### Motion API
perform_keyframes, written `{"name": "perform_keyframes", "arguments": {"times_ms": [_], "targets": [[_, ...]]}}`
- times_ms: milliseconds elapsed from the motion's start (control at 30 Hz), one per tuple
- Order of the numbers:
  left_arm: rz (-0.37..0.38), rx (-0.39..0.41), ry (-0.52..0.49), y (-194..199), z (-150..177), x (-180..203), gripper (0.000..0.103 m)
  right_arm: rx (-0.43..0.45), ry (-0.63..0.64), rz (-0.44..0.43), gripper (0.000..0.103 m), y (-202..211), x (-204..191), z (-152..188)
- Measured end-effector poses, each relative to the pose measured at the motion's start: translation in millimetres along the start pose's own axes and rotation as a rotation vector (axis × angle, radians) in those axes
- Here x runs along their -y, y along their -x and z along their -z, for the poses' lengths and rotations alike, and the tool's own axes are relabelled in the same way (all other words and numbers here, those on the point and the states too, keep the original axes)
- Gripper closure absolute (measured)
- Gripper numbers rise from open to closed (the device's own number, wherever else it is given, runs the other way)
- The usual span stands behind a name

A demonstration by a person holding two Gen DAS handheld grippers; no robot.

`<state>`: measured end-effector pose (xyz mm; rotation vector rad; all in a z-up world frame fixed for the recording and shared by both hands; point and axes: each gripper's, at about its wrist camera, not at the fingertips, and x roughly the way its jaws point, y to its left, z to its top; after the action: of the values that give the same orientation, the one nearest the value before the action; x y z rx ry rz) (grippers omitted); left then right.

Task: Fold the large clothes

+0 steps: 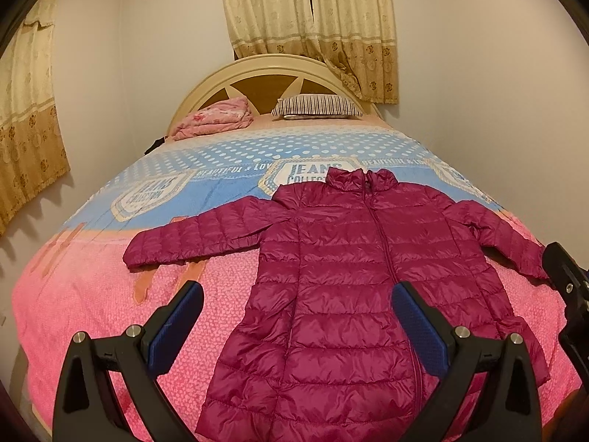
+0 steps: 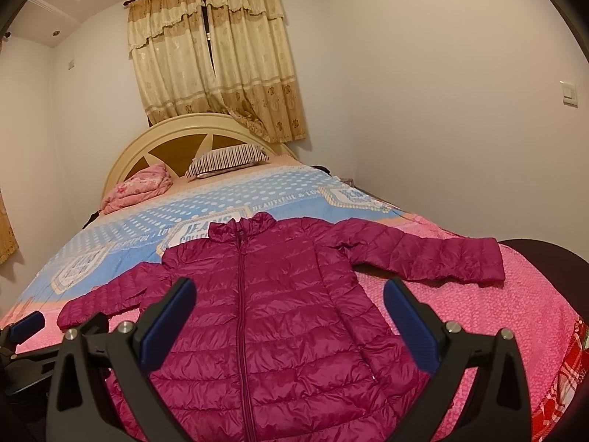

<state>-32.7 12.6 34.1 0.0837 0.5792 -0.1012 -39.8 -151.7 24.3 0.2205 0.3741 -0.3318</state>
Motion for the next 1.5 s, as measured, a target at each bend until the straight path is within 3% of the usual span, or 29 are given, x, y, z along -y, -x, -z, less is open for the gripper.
{"name": "perform_keyframes", "arguments": {"times_ms": [1500], "targets": [[0.005, -0.03, -0.01, -13.5, 5.7, 6.2, 0.001, -0.021, 0.001, 0.004, 0.0, -5.1, -0.7, 5.8]]}}
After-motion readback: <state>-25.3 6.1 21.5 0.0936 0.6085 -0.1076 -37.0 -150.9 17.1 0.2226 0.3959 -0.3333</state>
